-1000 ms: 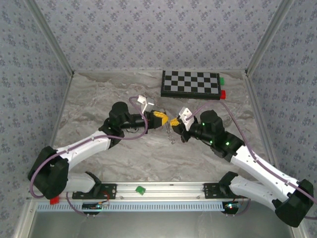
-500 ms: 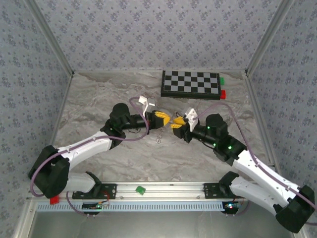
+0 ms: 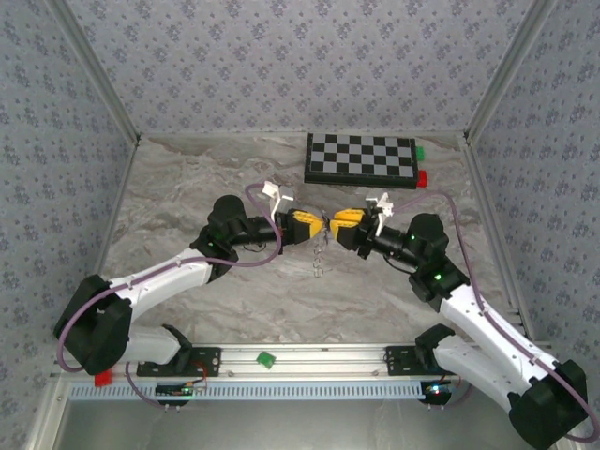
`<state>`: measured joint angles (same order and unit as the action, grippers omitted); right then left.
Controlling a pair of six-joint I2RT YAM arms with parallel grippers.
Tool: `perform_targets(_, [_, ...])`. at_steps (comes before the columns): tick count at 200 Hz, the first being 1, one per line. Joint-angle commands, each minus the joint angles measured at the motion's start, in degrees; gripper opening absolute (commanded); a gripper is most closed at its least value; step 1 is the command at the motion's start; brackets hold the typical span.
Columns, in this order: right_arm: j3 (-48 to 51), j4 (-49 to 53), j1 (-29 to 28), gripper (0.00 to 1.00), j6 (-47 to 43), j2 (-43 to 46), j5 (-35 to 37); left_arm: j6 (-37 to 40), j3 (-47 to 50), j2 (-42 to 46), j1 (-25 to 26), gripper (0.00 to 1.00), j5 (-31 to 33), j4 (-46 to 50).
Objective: Put the keys on the keyring
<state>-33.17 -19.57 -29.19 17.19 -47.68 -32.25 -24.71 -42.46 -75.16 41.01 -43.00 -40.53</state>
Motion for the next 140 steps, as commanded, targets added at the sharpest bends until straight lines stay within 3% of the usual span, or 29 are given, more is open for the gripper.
perform_targets(1, [0.8,-5.6,0.3,0.25,3.7,-1.1,-2.9,0.5,-1.1,0.5,0.4,0.0,-0.2,-3.1])
perform_targets(103, [2.2,-12.3,0.2,0.21,8.4,-6.2,-6.9,0.2,-1.1,0.6,0.6,0.0,0.5,-3.3])
perform_targets(140, [2.8,-13.3,0.0,0.14,9.1,-7.3,-7.2,0.4,-1.0,0.9,0.6,0.0,0.9,-3.2])
